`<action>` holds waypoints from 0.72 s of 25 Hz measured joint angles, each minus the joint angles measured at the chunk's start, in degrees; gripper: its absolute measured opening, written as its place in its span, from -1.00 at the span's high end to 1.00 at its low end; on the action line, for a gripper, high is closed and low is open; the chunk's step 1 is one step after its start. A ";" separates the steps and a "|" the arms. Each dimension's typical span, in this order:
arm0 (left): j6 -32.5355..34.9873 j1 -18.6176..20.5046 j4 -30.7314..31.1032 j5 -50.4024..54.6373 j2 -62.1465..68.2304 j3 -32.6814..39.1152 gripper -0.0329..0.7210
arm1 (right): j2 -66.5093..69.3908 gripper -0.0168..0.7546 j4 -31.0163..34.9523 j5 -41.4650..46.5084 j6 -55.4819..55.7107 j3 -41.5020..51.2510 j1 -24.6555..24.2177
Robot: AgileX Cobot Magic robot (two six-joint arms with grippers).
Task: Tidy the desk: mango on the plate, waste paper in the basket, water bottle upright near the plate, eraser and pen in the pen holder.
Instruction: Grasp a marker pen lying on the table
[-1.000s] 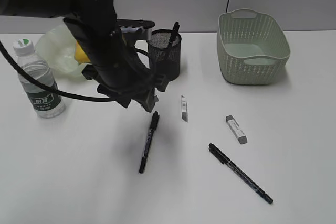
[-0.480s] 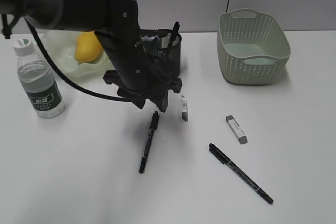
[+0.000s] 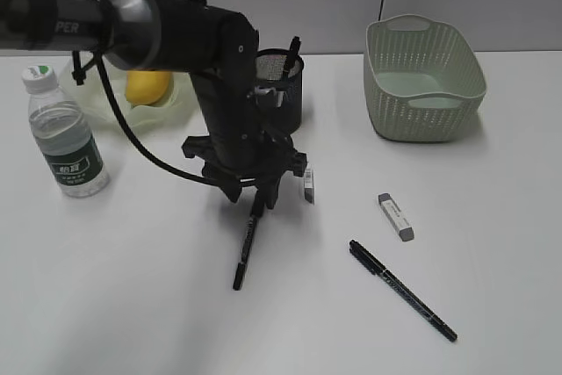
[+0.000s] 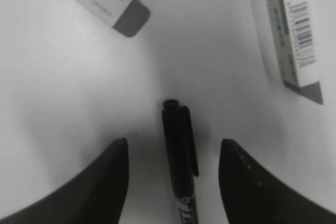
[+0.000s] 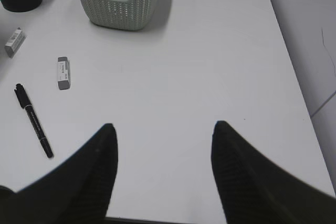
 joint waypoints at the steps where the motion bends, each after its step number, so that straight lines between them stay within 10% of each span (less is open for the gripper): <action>1: -0.42 0.00 0.00 -0.30 0.31 0.00 -0.20 | 0.00 -0.23 -0.05 0.00 0.00 0.00 0.00; 13: -1.03 -0.45 0.34 -1.46 1.85 -0.55 -0.06 | 0.00 -0.23 -0.05 0.00 0.00 0.00 0.00; 18: -1.09 -0.45 1.99 -0.85 1.62 -0.55 0.62 | 0.00 -0.23 -0.05 0.00 0.00 0.00 0.00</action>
